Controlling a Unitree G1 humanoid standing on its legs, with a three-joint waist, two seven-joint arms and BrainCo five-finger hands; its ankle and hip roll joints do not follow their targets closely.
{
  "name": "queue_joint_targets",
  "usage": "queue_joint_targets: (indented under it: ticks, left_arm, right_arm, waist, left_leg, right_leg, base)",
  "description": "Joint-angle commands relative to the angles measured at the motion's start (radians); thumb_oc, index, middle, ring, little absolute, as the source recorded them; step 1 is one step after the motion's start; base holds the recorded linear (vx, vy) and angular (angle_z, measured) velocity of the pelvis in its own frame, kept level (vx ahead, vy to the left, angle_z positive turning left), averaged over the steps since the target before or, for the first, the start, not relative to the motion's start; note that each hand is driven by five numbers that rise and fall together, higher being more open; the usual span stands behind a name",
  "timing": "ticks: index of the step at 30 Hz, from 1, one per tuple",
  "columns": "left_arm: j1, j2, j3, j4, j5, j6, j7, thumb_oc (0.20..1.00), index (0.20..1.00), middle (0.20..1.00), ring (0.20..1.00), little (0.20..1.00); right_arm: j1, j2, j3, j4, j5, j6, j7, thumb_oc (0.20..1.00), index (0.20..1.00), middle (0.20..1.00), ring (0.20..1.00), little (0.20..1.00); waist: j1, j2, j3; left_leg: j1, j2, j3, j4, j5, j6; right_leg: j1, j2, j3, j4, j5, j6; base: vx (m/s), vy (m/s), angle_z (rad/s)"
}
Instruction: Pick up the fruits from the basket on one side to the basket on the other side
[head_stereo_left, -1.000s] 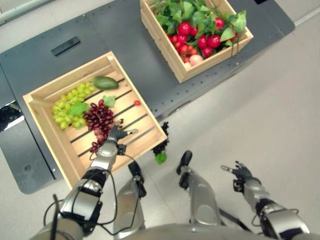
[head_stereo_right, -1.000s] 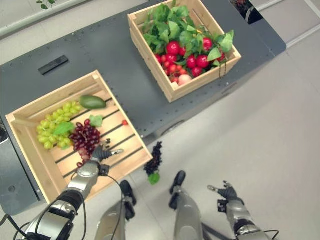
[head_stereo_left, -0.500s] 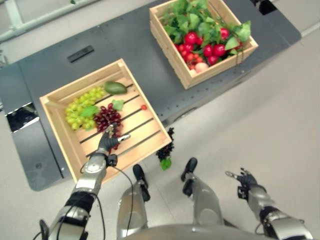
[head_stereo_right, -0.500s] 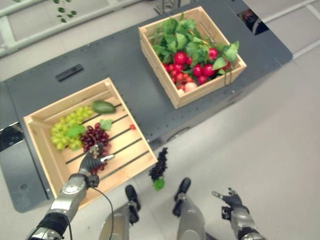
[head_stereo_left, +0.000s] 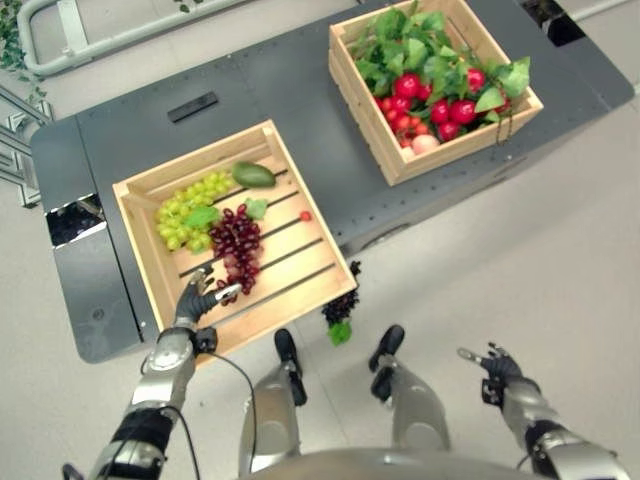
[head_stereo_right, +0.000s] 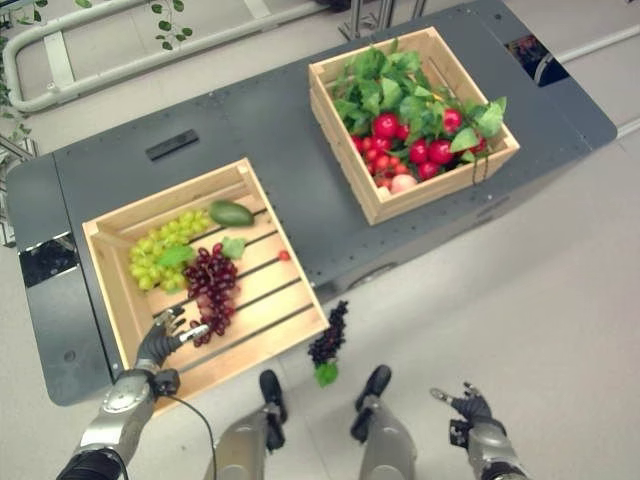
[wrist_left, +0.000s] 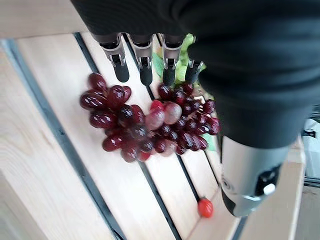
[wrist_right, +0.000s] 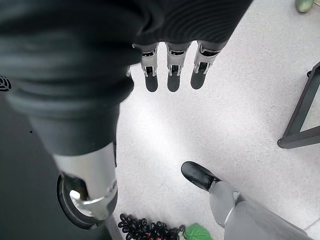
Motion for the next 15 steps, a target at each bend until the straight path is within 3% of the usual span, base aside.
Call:
queue_joint_targets:
  ticks: [1, 15]
  left_arm:
    - [-0.074, 0.000, 0.029, 0.054, 0.034, -0.027, 0.028, 1.000, 1.000, 1.000, 1.000, 1.000]
    - [-0.336, -0.020, -0.086, 0.317, 0.120, -0.001, 0.105, 1.000, 1.000, 1.000, 1.000, 1.000]
  right_arm:
    - [-0.005, -0.021, -0.007, 0.012, 0.029, -0.023, -0.004, 1.000, 1.000, 1.000, 1.000, 1.000]
    - [-0.045, 0.012, 0.083, 0.004, 0.018, -0.013, -0.021, 1.000, 1.000, 1.000, 1.000, 1.000]
  waist:
    - [0.006, -0.030, 0.013]
    - [-0.054, -0.079, 0.011]
  left_leg:
    - [-0.014, 0.010, -0.016, 0.013, -0.006, -0.048]
    - [-0.035, 0.031, 0.017, 0.018, -0.004, -0.053]
  right_leg:
    - [-0.007, -0.046, -0.045, 0.017, -0.002, 0.091]
    - [-0.055, -0.027, 0.004, 0.017, 0.005, 0.088]
  base:
    - [0.00, 0.000, 0.00]
    - [0.01, 0.003, -0.08]
